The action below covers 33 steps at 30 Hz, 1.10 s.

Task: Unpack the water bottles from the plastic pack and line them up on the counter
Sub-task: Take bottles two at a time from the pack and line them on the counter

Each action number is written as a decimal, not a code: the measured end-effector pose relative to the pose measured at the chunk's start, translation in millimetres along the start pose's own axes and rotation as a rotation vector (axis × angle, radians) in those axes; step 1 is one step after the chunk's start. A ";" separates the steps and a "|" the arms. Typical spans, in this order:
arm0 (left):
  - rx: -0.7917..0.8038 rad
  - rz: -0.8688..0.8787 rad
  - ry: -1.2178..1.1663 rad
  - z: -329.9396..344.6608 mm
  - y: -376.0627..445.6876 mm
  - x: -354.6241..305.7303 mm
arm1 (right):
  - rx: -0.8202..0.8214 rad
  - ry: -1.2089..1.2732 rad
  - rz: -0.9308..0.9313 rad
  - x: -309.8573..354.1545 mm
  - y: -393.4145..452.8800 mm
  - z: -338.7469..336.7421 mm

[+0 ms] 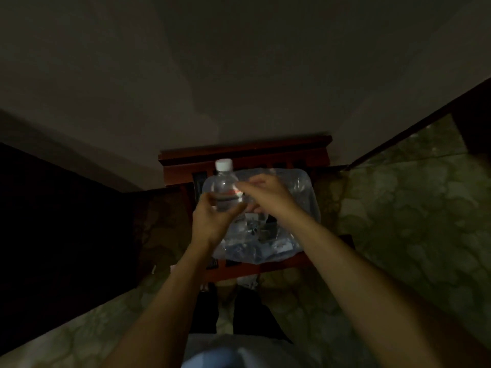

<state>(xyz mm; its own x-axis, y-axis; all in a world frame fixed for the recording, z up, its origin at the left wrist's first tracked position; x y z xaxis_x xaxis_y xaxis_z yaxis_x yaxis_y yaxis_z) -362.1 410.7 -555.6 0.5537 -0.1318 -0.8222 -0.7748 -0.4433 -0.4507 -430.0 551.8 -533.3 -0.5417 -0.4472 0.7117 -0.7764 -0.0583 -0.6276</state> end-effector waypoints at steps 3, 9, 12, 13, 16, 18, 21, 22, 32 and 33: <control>-0.011 -0.096 -0.158 -6.5 3.6 8.6 | -0.075 -0.014 0.063 -39.7 10.1 -17.7; -0.032 -0.165 -0.213 -12.7 0.9 18.5 | 0.073 -0.383 0.148 -134.4 32.6 7.9; -0.035 -0.212 -0.199 -17.6 -0.3 30.9 | 0.106 -0.404 0.104 -146.8 43.1 33.6; -0.032 -0.226 -0.186 -18.3 -0.8 34.3 | 0.086 -0.398 0.086 -148.5 46.9 39.4; -0.026 -0.253 -0.137 -15.8 -3.4 41.0 | 0.007 -0.388 0.109 -150.4 58.6 46.4; -0.022 -0.266 -0.124 -12.0 -5.9 45.3 | -0.009 -0.369 0.183 -155.3 65.0 48.8; -0.043 -0.262 -0.100 -9.6 -9.6 49.9 | 0.010 -0.416 0.286 -166.8 69.3 52.4; -0.060 -0.264 -0.078 -10.6 -10.1 51.5 | 0.022 -0.450 0.290 -170.8 71.1 54.9; -0.043 -0.269 0.011 -13.9 -16.9 55.2 | -0.009 -0.323 0.312 -178.9 63.3 54.9; -0.041 -0.268 0.023 -14.4 -17.4 53.8 | 0.011 -0.332 0.321 -177.8 60.0 53.8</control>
<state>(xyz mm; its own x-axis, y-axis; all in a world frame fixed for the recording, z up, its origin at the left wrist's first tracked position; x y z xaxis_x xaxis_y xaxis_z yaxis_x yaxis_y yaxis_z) -314.4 398.5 -587.0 0.7443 -0.0250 -0.6674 -0.5874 -0.5002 -0.6362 -363.0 579.8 -714.5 -0.6201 -0.7061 0.3419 -0.5818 0.1215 -0.8042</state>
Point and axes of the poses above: each hand's wrist, its own y-axis towards the middle knuckle, its own z-axis out of the palm, x = y × z, the point moved 7 cm from there along y, towards the middle knuckle, and after that the axes turned 8 degrees about -x, right-handed, at the moved point
